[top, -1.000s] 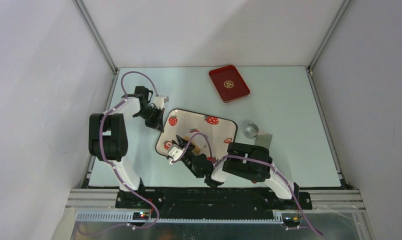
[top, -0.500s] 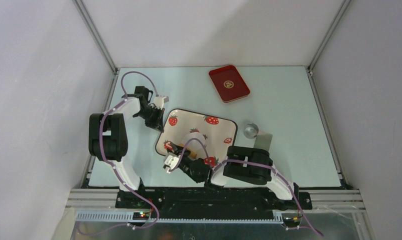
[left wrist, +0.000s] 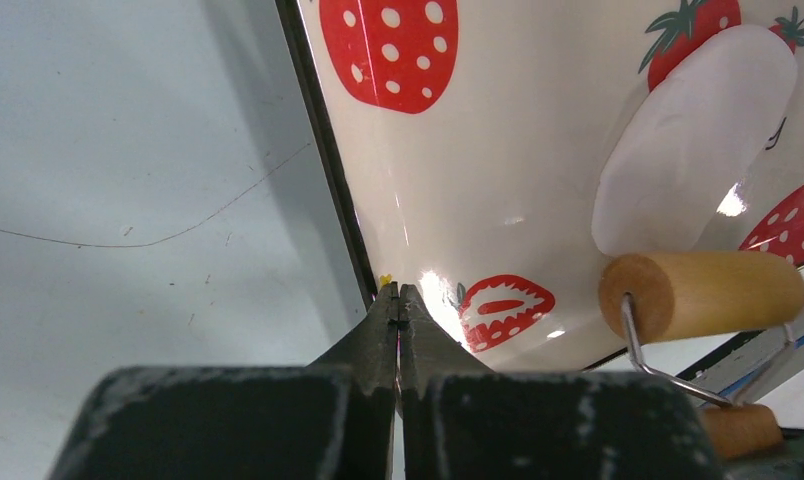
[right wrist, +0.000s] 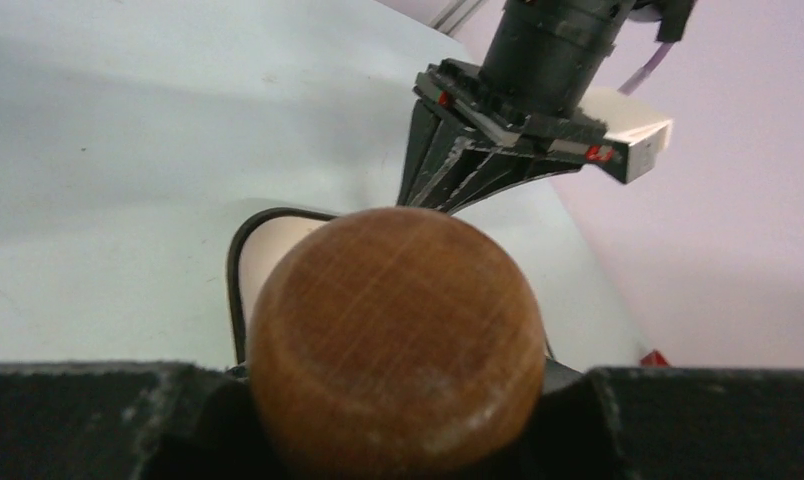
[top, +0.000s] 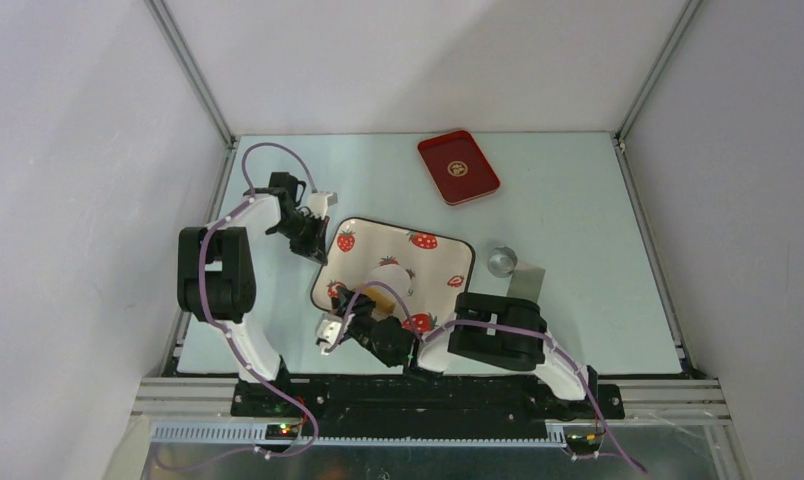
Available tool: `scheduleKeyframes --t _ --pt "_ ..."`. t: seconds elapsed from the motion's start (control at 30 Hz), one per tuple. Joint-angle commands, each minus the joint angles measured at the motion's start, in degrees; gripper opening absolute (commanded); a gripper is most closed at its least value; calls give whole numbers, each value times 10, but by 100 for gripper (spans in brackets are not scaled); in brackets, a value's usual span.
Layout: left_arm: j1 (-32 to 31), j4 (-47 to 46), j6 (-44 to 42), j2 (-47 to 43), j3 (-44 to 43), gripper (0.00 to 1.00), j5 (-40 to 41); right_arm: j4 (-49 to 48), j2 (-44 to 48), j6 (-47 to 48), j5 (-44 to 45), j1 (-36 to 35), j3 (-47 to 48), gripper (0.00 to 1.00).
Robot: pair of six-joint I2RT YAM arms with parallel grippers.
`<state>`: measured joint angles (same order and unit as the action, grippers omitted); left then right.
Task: Roll out the dumpling wrappers from the dough
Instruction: Flatten out the dough on the work surface.
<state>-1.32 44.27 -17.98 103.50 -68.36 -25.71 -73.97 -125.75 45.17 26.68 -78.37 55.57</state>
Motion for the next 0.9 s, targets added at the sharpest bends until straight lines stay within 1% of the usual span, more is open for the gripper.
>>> scheduleKeyframes --t 0.0,0.1,0.23,0.3,0.5,0.67,0.87 --pt "3 0 6 -12 1 0 -1 -12 70 79 21 5 37 0" --pt "3 0 5 -14 2 0 -1 -11 89 105 30 15 56 0" --pt "3 -1 4 -14 2 0 -1 -2 119 110 36 44 65 0" --pt "3 0 4 -15 2 0 -1 19 132 89 48 63 64 0" --pt "3 -1 4 -15 2 0 -1 107 147 -33 80 107 51 0" --pt "3 -2 4 -15 2 0 -1 138 120 -109 95 109 46 0" --pt "3 -2 4 -18 3 0 -1 152 69 -151 101 99 46 0"
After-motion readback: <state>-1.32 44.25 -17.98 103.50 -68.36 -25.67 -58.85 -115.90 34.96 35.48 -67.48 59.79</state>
